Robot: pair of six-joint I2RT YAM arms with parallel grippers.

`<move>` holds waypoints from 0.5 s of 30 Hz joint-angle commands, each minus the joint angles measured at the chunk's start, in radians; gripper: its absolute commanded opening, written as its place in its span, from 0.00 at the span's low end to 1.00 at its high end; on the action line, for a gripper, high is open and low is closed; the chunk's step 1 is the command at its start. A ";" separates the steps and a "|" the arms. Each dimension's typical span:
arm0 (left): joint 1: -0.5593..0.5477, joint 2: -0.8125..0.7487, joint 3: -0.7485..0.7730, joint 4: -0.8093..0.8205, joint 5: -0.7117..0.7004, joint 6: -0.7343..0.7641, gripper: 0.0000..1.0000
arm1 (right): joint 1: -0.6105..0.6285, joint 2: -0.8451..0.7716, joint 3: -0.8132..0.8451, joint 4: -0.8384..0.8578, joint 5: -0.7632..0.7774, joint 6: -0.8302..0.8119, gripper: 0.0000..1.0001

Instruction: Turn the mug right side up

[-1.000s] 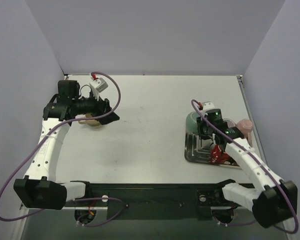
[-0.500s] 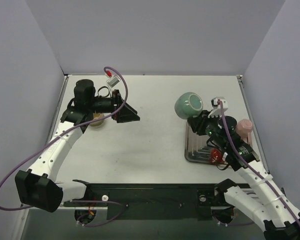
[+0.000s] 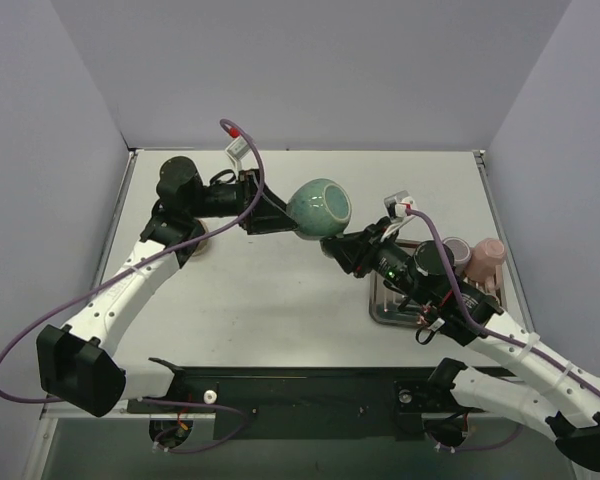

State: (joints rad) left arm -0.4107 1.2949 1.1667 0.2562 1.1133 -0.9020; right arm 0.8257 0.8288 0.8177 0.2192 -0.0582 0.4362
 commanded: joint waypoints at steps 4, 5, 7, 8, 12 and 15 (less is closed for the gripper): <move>-0.013 0.000 0.004 0.203 -0.006 -0.144 0.83 | 0.039 0.024 0.051 0.373 -0.009 0.056 0.00; -0.014 -0.002 0.001 0.231 -0.006 -0.193 0.81 | 0.038 0.032 0.041 0.390 -0.017 0.076 0.00; -0.014 -0.006 -0.009 0.317 -0.012 -0.257 0.64 | 0.041 0.070 0.038 0.410 -0.026 0.093 0.00; -0.014 -0.011 -0.007 0.345 -0.013 -0.271 0.58 | 0.043 0.091 0.040 0.410 -0.028 0.099 0.00; -0.008 -0.032 0.021 0.232 -0.029 -0.209 0.00 | 0.043 0.136 0.034 0.388 -0.044 0.092 0.00; 0.019 -0.060 0.040 -0.012 -0.099 0.009 0.00 | 0.041 0.124 0.066 0.231 -0.016 -0.002 0.14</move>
State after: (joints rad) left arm -0.4370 1.2808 1.1576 0.4511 1.1240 -1.0462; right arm 0.8635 0.9936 0.8173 0.4213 -0.0834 0.5541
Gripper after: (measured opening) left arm 0.075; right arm 0.201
